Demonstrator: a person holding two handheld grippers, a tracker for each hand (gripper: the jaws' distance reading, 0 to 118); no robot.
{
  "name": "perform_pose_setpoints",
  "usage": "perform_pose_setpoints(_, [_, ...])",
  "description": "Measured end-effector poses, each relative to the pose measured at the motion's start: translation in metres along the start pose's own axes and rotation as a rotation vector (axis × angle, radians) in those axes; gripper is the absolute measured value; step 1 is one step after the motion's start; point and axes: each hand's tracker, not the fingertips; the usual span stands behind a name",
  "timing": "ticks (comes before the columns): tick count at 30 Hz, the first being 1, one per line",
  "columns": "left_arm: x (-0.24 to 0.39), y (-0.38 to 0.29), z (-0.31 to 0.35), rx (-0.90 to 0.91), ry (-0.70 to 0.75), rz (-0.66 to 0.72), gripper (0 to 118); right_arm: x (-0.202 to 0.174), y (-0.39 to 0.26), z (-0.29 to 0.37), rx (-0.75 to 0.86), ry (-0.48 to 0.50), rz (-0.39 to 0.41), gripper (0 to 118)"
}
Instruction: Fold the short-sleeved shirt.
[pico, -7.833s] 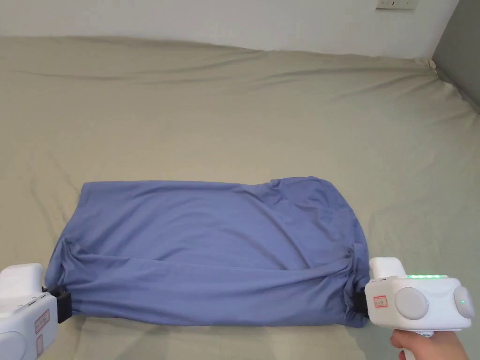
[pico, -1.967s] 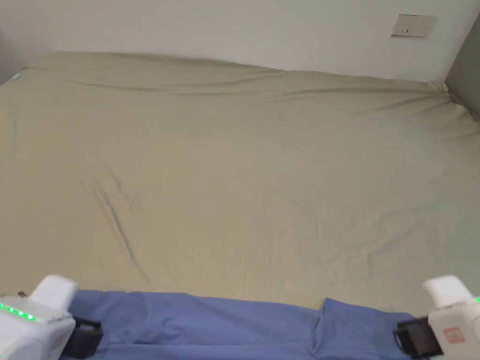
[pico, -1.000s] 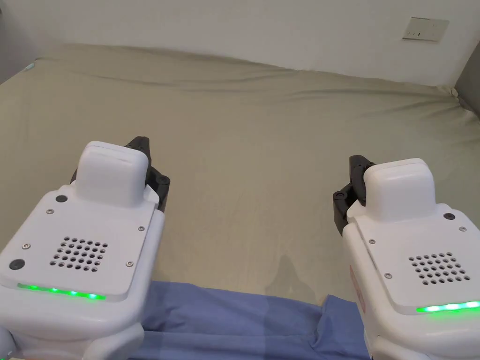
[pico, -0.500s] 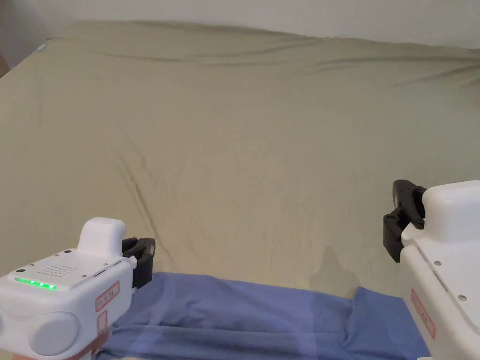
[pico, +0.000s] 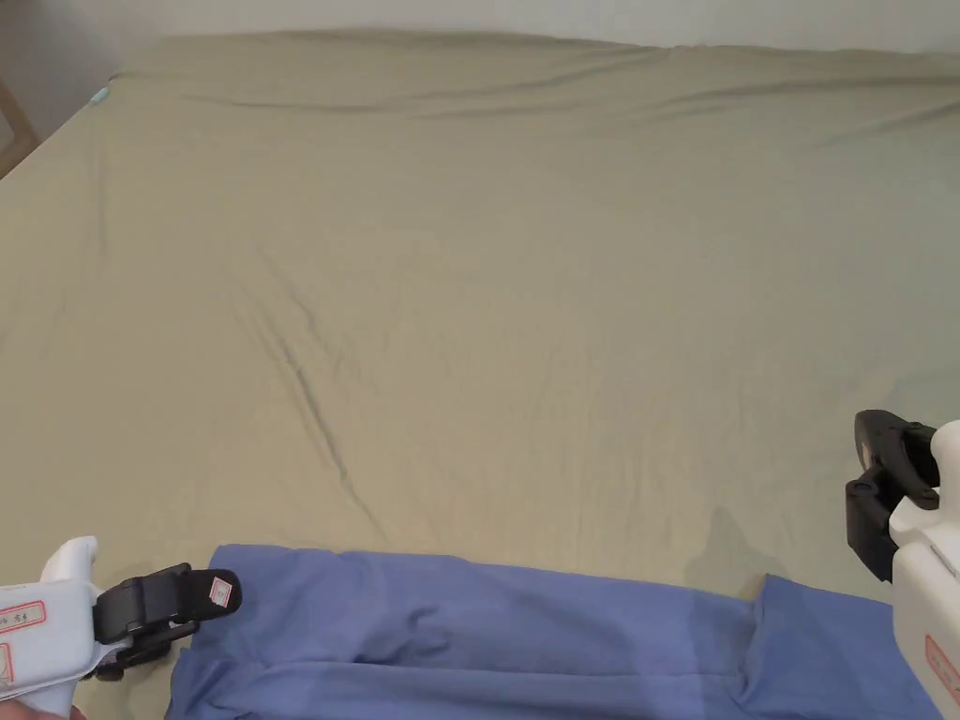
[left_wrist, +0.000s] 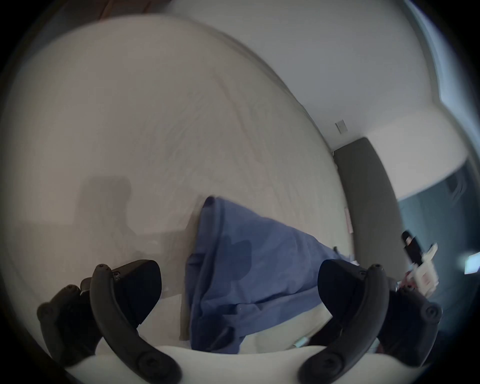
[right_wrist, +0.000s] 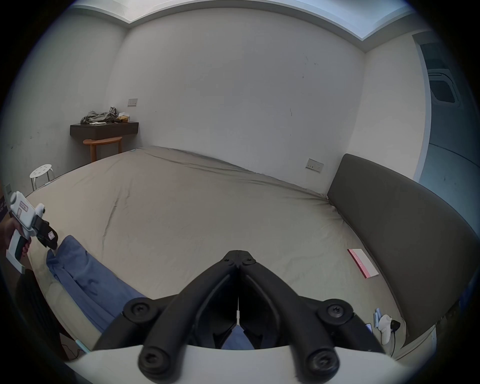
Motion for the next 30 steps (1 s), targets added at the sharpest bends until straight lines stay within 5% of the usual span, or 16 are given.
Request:
perform_pose_setpoints(8, [-0.008,-0.017,-0.031,-0.108,-0.365,0.201,111,-0.008,0.005,0.003,-0.004,0.026,0.008,2])
perform_pose_setpoints(9, [-0.007,-0.021,-0.042,-0.127,-0.353,0.229,97,-0.009,0.007,0.002,-0.003,0.029,0.009,2])
perform_pose_setpoints(11, [-0.010,-0.023,-0.050,-0.108,-0.261,0.191,24,-0.012,0.008,0.003,0.001,0.029,0.015,2])
perform_pose_setpoints(12, [-0.011,-0.023,-0.056,-0.116,-0.146,0.183,9,-0.012,0.009,0.003,0.002,0.030,0.018,2])
perform_pose_setpoints(13, [-0.015,-0.025,-0.061,-0.098,-0.099,0.194,9,-0.012,0.010,0.003,0.001,0.032,0.019,2])
perform_pose_setpoints(14, [-0.023,-0.024,-0.057,-0.095,-0.296,0.293,9,-0.013,0.010,0.004,0.000,0.034,0.019,2])
perform_pose_setpoints(15, [-0.020,-0.023,-0.055,-0.093,-0.240,0.288,9,-0.013,0.010,0.005,0.000,0.036,0.022,2])
perform_pose_setpoints(30, [0.034,-0.014,-0.017,-0.013,0.118,-0.209,9,-0.012,0.011,0.013,-0.006,0.016,0.061,2])
